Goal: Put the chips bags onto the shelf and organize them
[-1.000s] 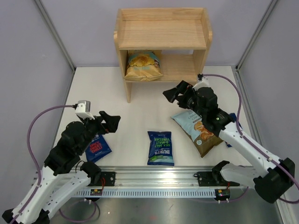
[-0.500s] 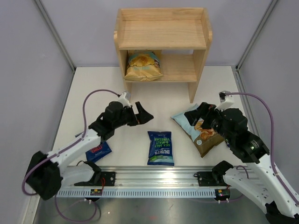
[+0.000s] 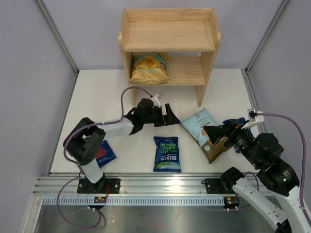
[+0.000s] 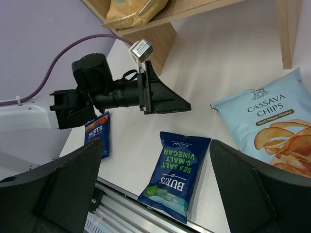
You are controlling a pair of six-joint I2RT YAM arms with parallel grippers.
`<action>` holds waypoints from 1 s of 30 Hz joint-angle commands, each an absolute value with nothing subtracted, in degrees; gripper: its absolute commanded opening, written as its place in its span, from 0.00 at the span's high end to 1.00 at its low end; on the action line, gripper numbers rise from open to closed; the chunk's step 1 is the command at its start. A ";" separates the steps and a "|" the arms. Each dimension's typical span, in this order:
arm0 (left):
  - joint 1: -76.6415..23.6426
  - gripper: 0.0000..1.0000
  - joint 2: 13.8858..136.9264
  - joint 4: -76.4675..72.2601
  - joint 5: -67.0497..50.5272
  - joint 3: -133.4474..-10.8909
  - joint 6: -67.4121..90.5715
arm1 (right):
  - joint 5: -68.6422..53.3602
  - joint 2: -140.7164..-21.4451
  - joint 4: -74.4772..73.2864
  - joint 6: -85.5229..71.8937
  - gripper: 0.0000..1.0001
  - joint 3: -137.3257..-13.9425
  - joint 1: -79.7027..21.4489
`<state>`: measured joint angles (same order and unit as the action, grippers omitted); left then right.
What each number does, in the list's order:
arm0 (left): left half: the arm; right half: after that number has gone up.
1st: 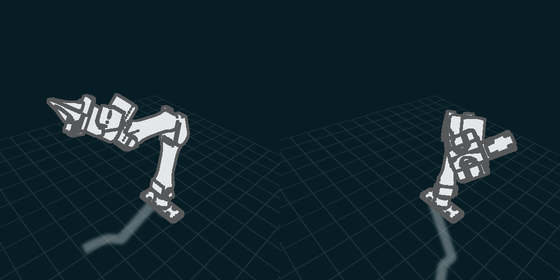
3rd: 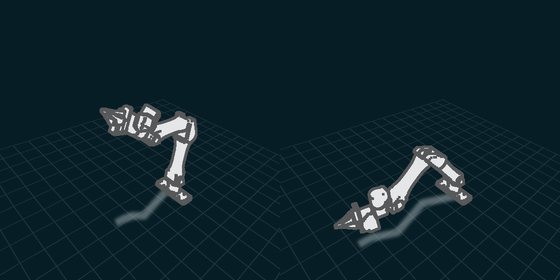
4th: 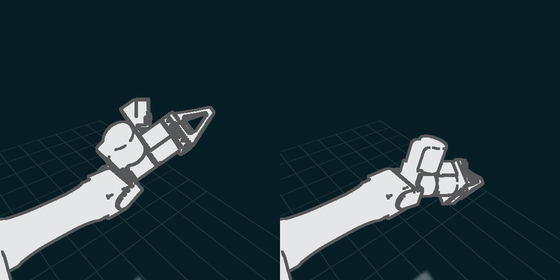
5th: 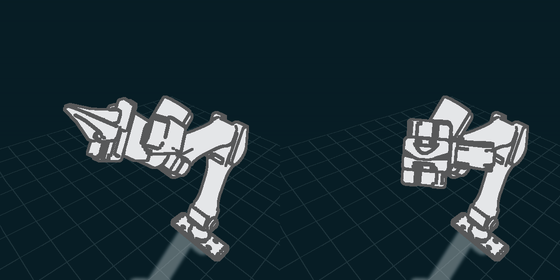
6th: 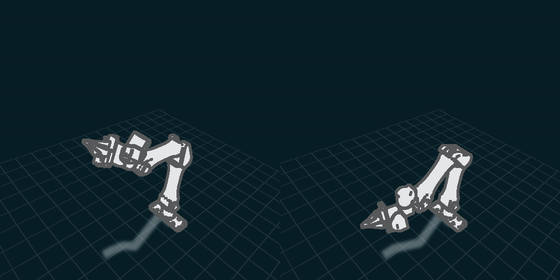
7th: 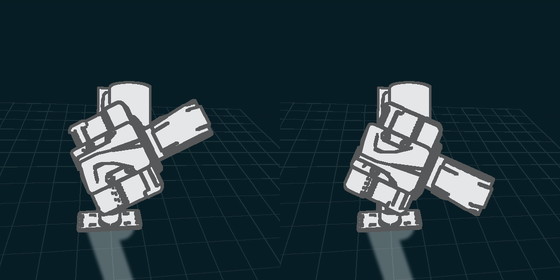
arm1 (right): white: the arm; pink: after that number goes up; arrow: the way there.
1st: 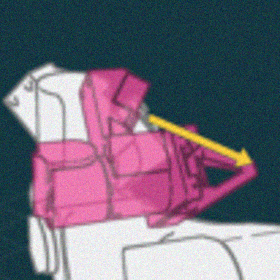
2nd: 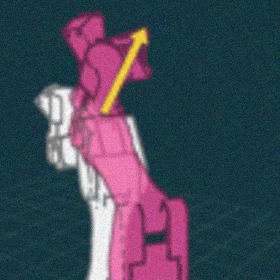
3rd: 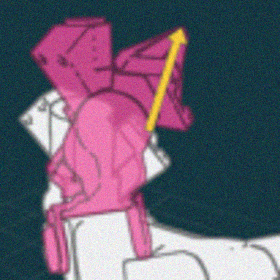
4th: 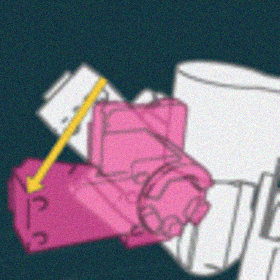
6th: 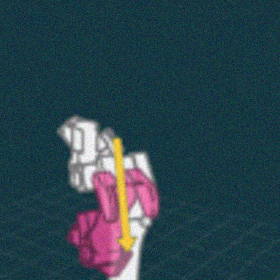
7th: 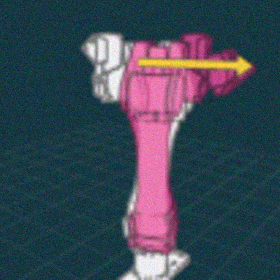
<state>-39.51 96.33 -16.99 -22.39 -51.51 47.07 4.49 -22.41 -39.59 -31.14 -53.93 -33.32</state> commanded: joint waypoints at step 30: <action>-40.43 0.06 122.25 -44.99 -28.83 -62.49 59.49 | -3.78 -23.11 -39.20 -31.11 0.01 -54.32 -33.22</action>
<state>-39.99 120.42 -37.85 -26.35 -60.45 56.82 -2.70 -22.37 -40.34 -31.24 -53.67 -33.32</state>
